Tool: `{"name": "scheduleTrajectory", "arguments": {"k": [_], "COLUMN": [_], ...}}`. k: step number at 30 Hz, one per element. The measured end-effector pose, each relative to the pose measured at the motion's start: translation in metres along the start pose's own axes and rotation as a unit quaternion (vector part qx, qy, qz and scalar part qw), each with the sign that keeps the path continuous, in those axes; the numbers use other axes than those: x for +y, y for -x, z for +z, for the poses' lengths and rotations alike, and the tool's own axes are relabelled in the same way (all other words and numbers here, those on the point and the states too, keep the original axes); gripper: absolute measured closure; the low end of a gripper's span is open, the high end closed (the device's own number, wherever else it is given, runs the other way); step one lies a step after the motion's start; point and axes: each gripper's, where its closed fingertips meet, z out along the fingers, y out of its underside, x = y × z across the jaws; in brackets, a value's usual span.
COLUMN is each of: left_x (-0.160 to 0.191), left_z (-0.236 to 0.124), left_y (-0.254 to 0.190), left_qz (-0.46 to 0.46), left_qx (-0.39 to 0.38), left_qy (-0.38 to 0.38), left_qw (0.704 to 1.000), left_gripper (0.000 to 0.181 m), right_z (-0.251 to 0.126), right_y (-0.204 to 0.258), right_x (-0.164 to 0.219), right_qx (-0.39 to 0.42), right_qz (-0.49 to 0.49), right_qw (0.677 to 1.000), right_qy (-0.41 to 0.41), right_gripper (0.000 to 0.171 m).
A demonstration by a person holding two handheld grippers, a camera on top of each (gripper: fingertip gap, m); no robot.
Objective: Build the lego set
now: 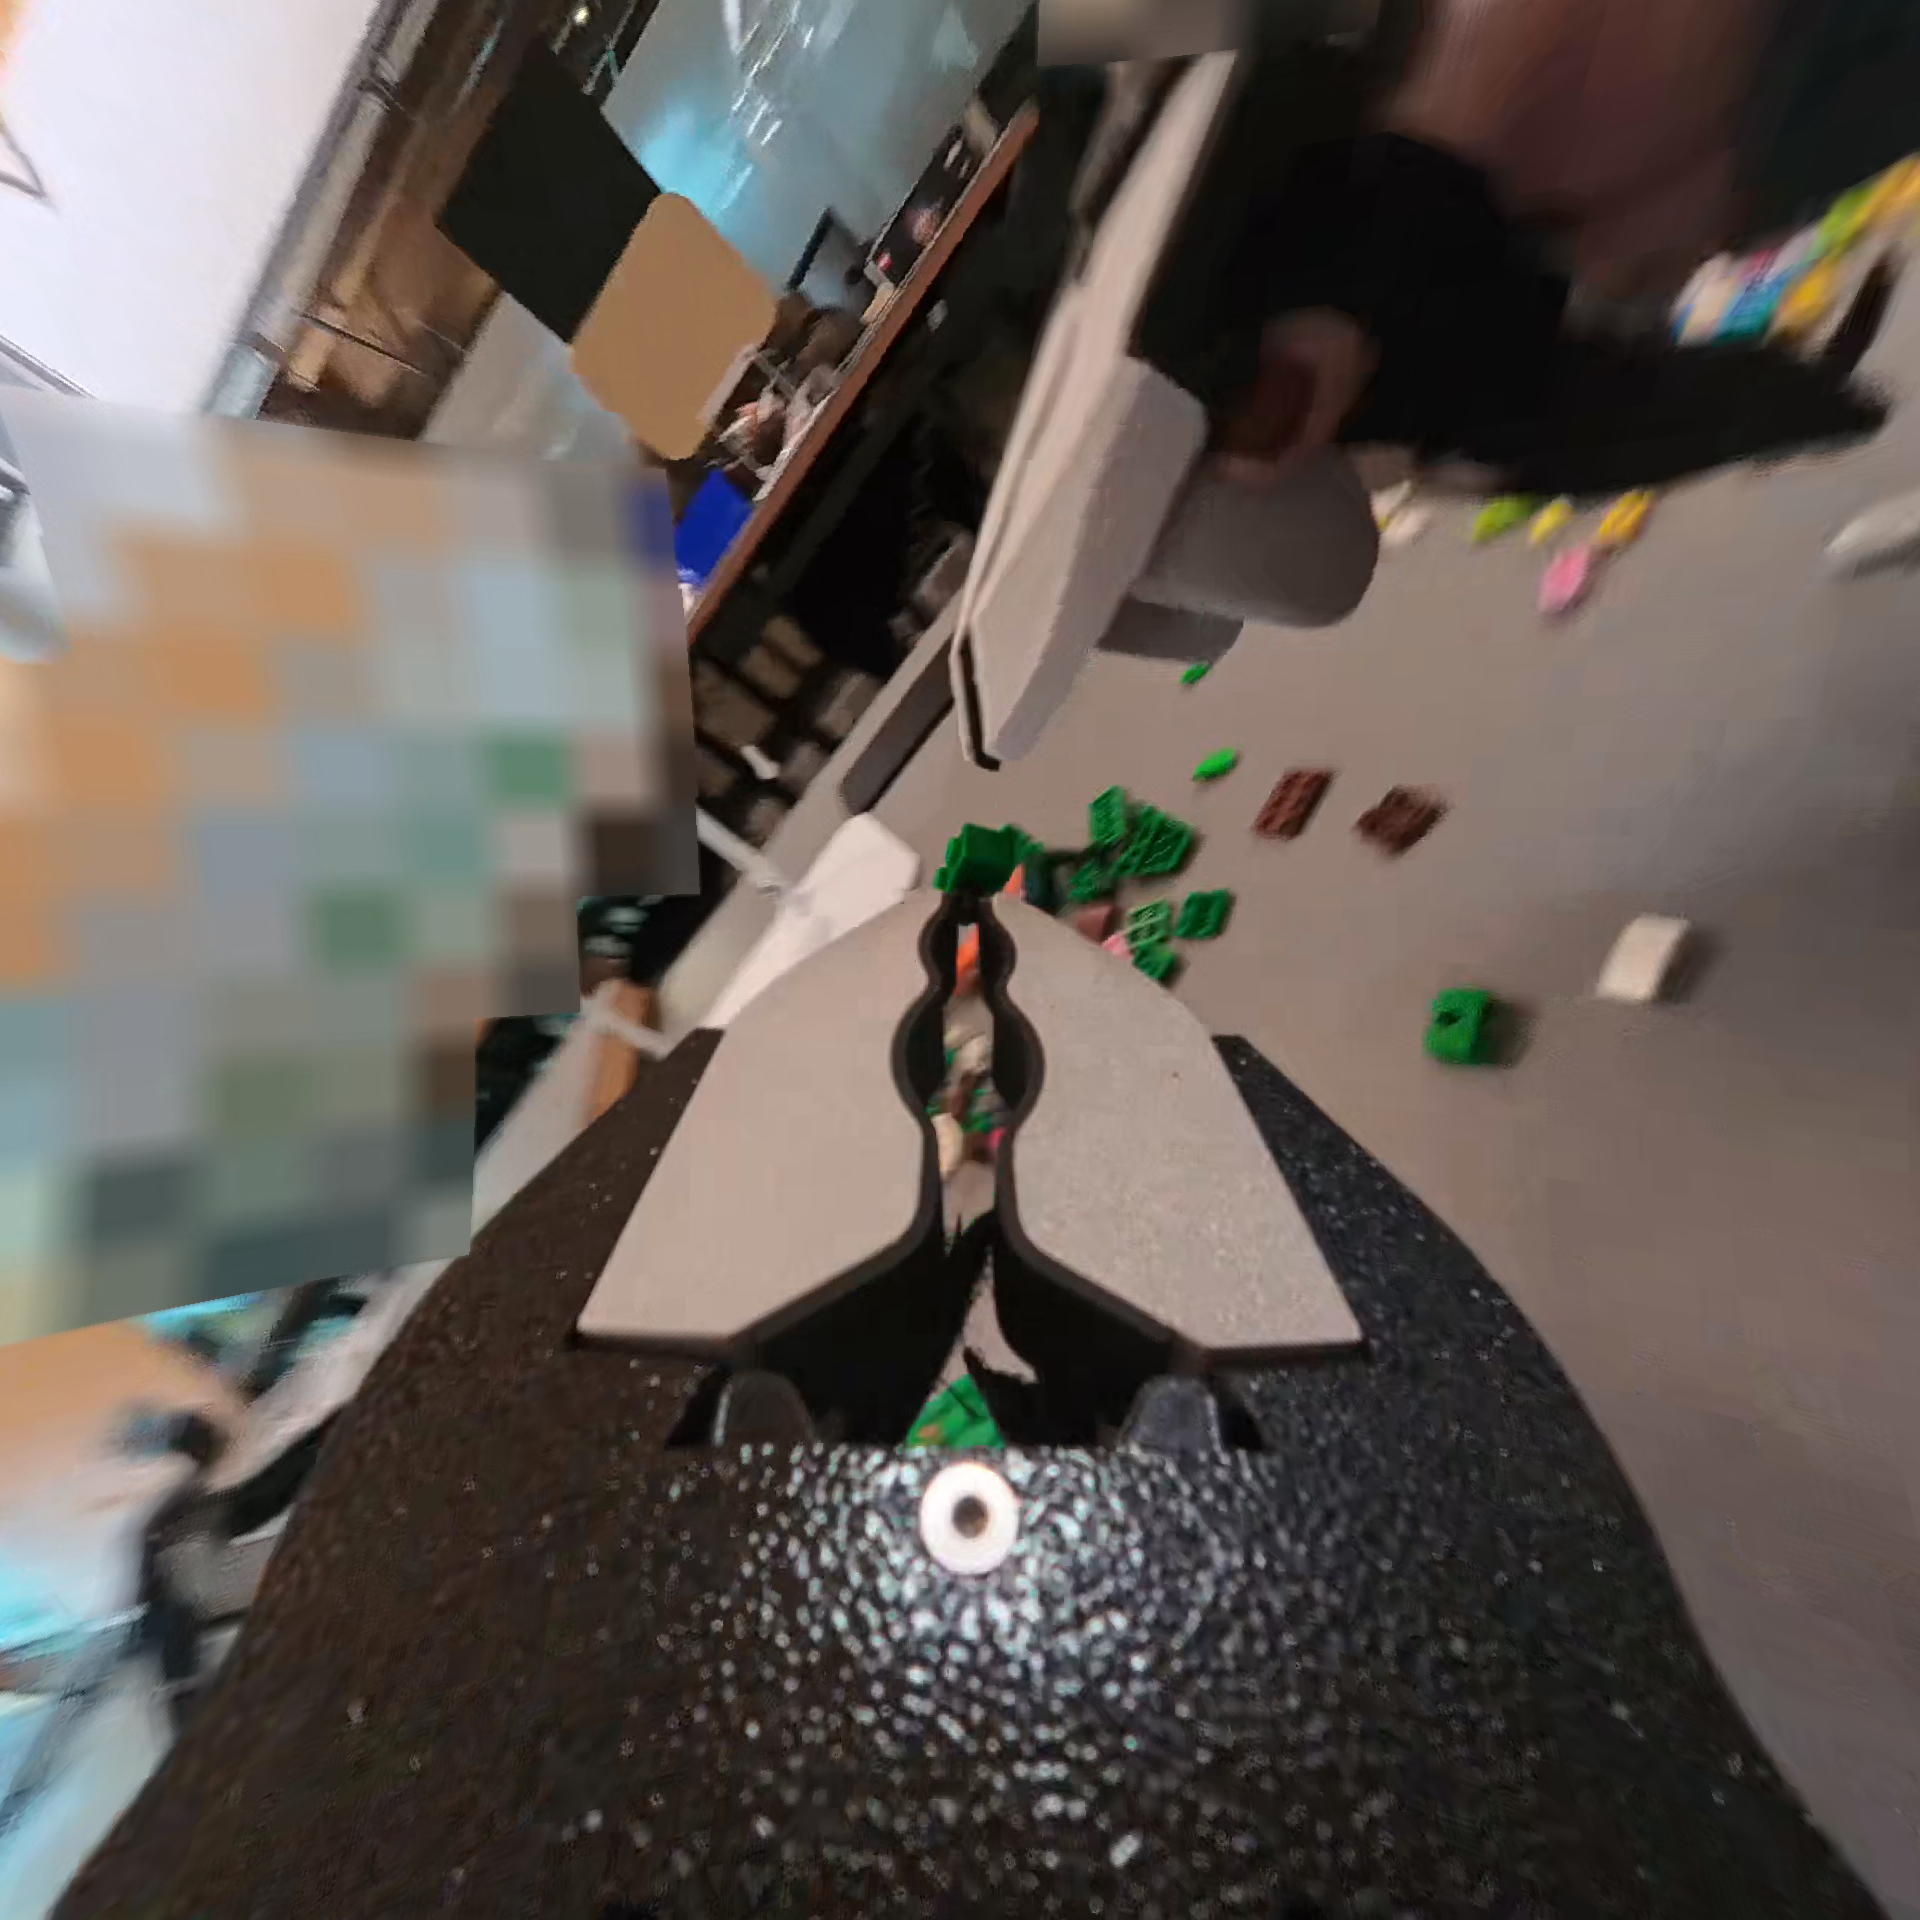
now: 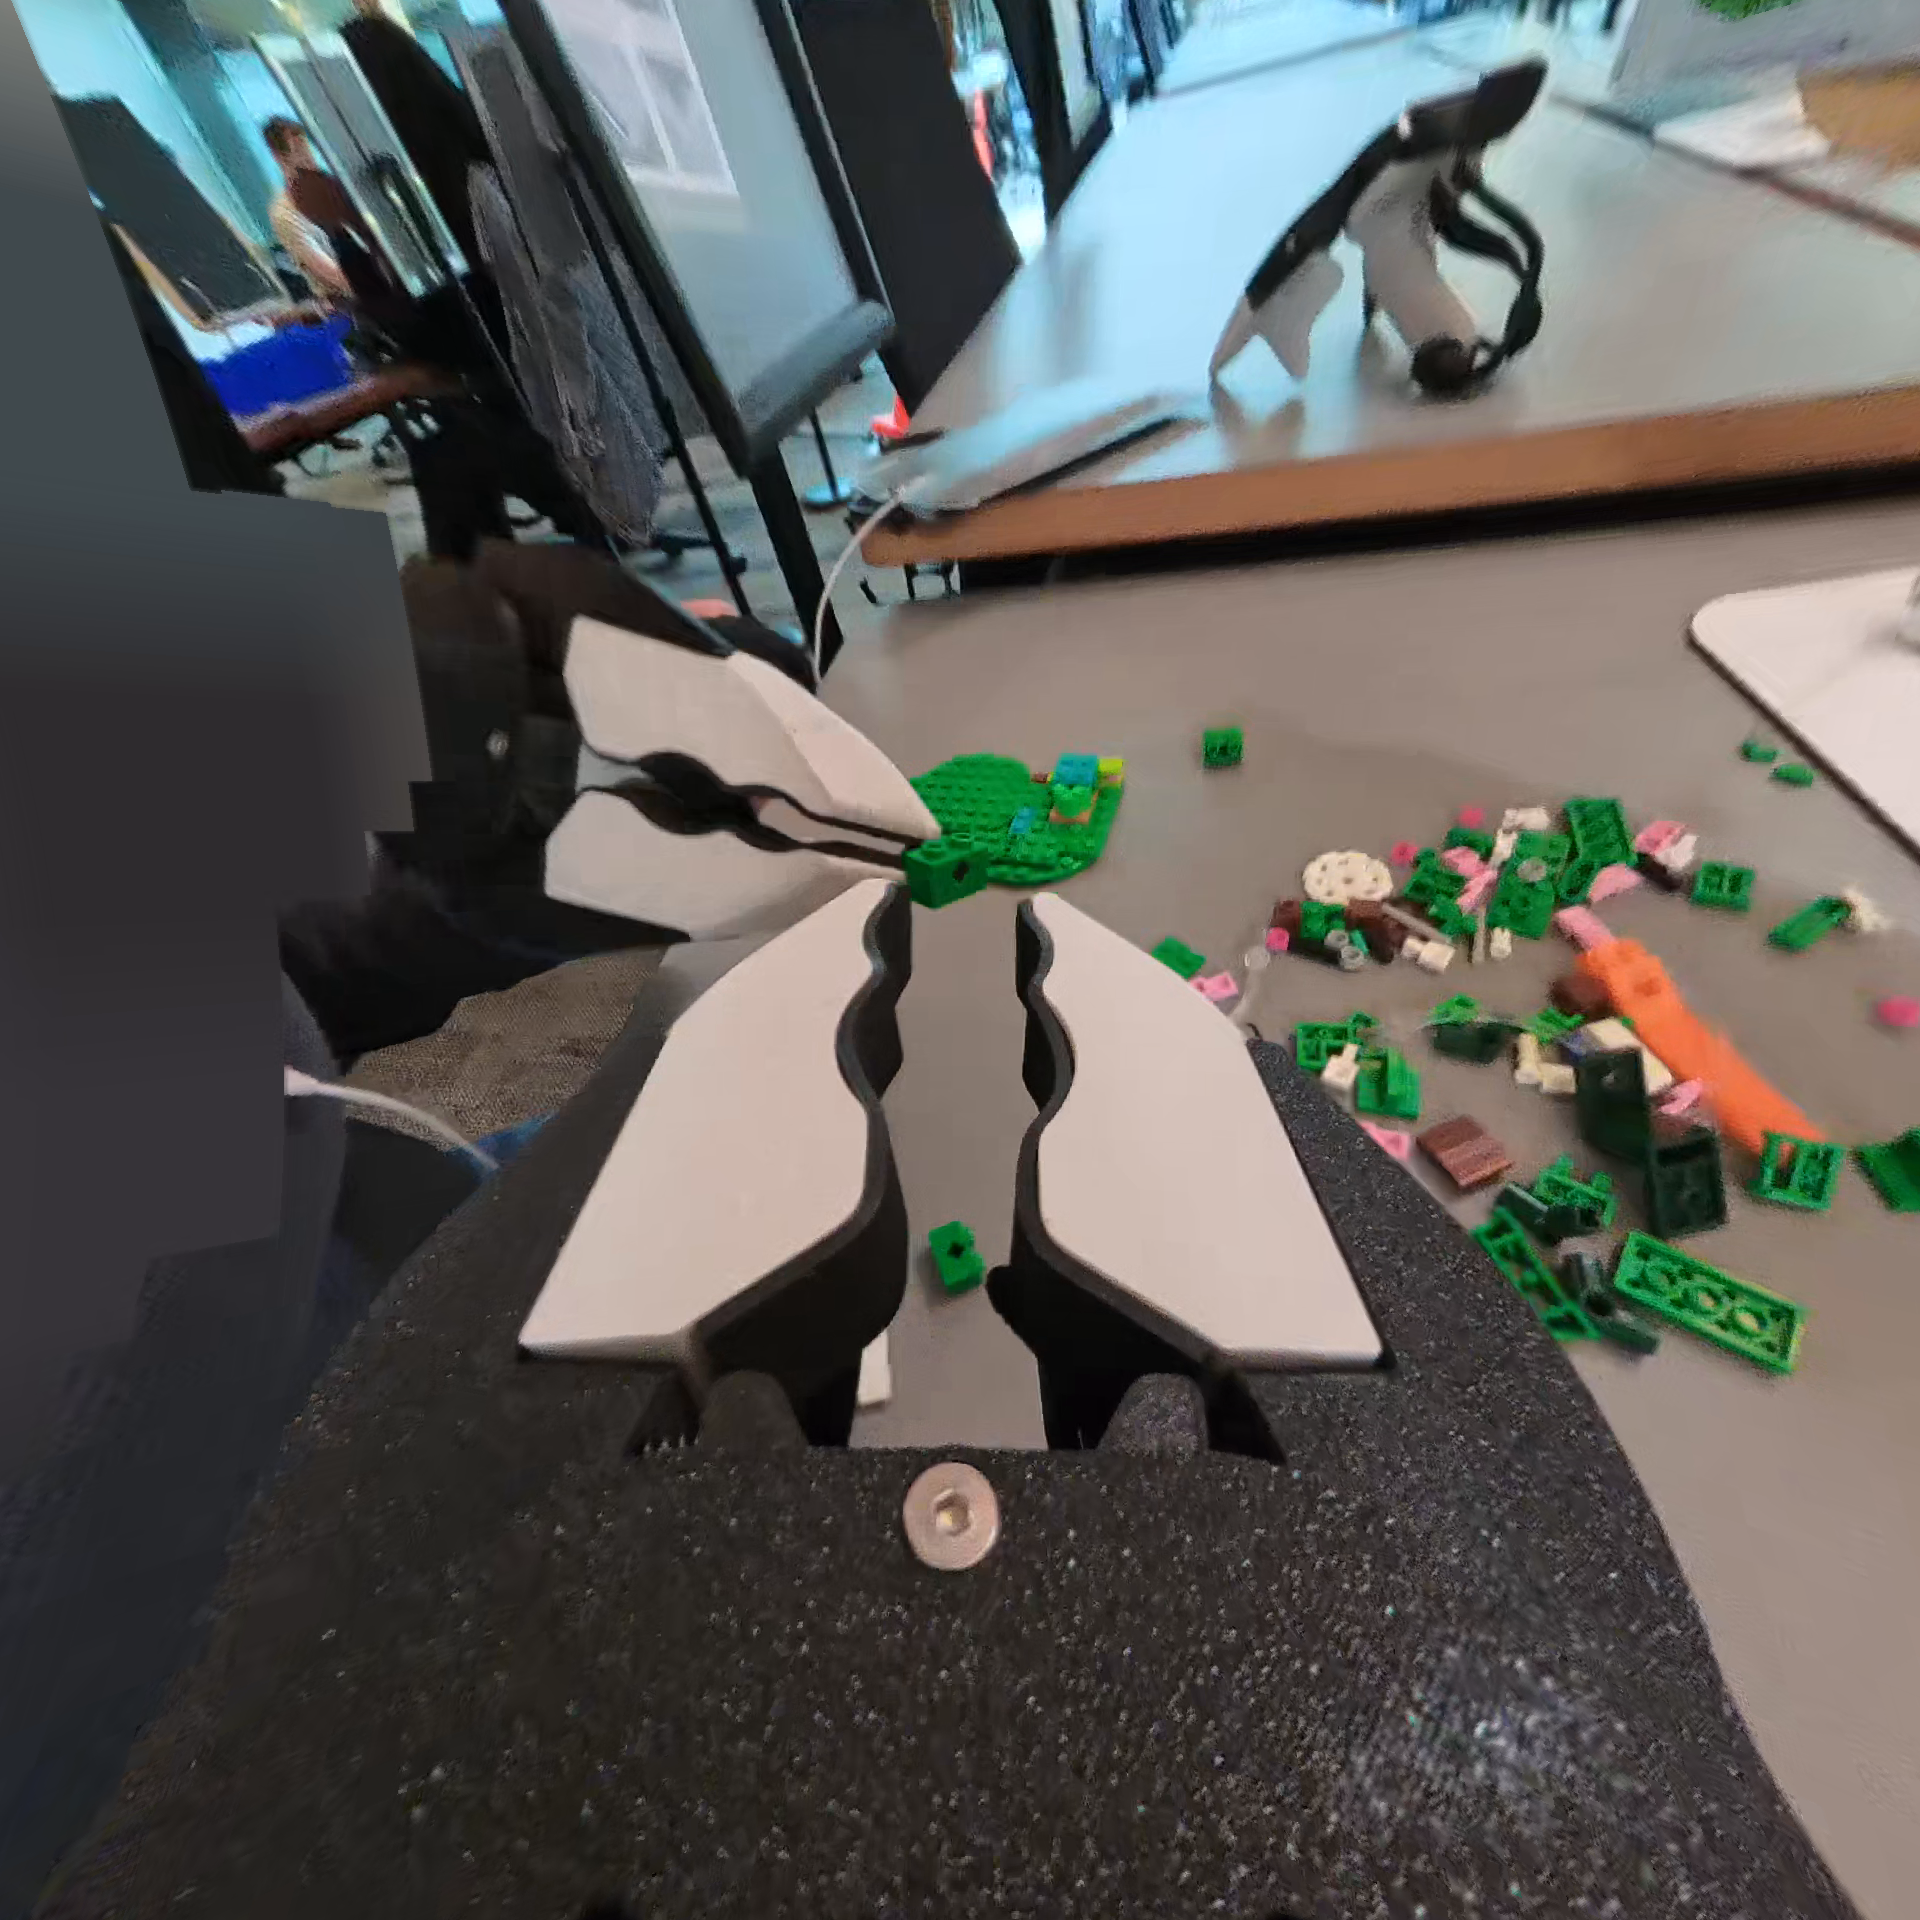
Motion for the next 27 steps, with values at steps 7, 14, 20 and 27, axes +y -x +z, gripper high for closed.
{"name": "scheduleTrajectory", "arguments": {"k": [7,14,20,27], "left_x": [0.008,0.007,0.013,0.112], "left_z": [0.006,0.007,0.001,-0.031], "left_y": [-0.003,-0.003,-0.013,0.011], "left_qz": [0.127,0.152,0.035,-0.264], "left_qx": [-0.047,-0.045,0.006,0.037], "left_qy": [0.052,0.052,0.029,0.172], "left_qw": [0.989,0.986,0.999,0.948], "left_gripper": [0.178,0.179,0.169,0.097], "right_z": [0.016,0.021,0.024,0.048], "right_y": [-0.002,-0.004,-0.003,-0.011], "right_x": [0.011,0.017,0.023,0.031], "right_qx": [0.070,0.072,0.060,-0.020], "right_qz": [-0.023,-0.006,-0.029,-0.174], "right_qw": [0.994,0.993,0.992,0.976], "right_qy": [0.082,0.097,0.109,0.128], "right_gripper": [0.155,0.162,0.164,0.164]}}
